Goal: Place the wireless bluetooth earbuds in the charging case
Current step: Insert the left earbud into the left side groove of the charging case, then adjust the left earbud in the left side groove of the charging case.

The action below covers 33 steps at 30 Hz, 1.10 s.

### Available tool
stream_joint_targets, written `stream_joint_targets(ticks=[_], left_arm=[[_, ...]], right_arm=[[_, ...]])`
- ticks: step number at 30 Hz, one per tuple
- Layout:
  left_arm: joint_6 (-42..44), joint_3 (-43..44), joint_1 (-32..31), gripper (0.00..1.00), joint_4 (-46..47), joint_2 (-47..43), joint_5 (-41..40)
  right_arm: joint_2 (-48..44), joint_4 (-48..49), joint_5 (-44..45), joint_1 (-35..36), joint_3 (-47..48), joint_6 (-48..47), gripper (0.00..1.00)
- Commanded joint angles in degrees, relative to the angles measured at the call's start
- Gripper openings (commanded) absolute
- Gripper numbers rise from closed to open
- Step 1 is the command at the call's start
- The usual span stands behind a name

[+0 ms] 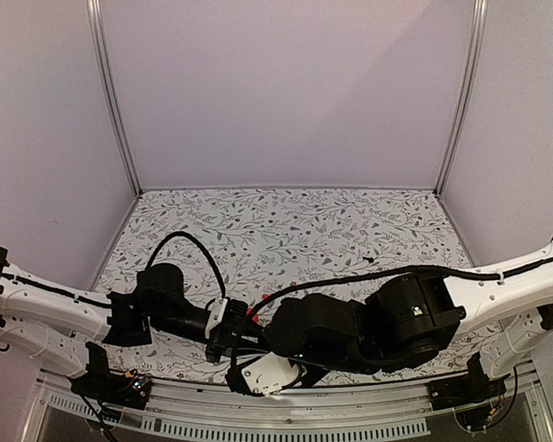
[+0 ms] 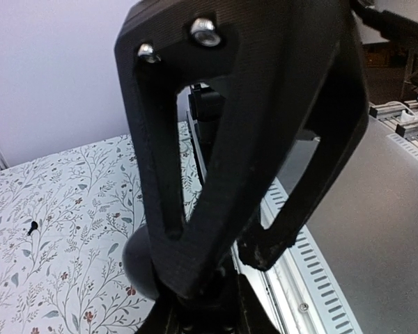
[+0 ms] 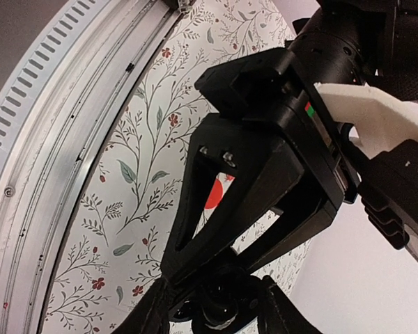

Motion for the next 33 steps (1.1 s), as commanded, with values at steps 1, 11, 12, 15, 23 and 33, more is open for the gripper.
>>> stream_joint_targets(ticks=[1,11,12,15,23,33], left_arm=[[-0.94,-1.30,0.63,0.00,4.01,-1.35,1.76],[-5.57,-3.50,3.78,0.00,11.32,-1.49,1.47],[-5.90,-3.63,4.07,0.00,11.77,-1.57,1.34],[-7.09,-4.21,5.10,0.00,13.59,-1.83,0.91],[-10.33,-4.00,6.94,0.01,16.61,-3.04,-3.56],[-12.90,-1.47,7.15,0.01,16.03,-2.68,-8.38]], right_arm=[[-2.99,3.77,3.95,-0.20,-1.43,-0.10,0.43],[-8.43,11.69,6.37,-0.96,-5.00,2.30,0.51],[-9.03,12.08,5.81,-1.25,-5.29,3.12,0.52],[-11.65,14.07,3.80,-2.08,-7.61,7.22,0.53],[-19.04,20.05,-7.55,-7.06,-14.79,24.61,0.57],[-18.08,23.41,-16.28,-10.47,-16.14,35.45,0.57]])
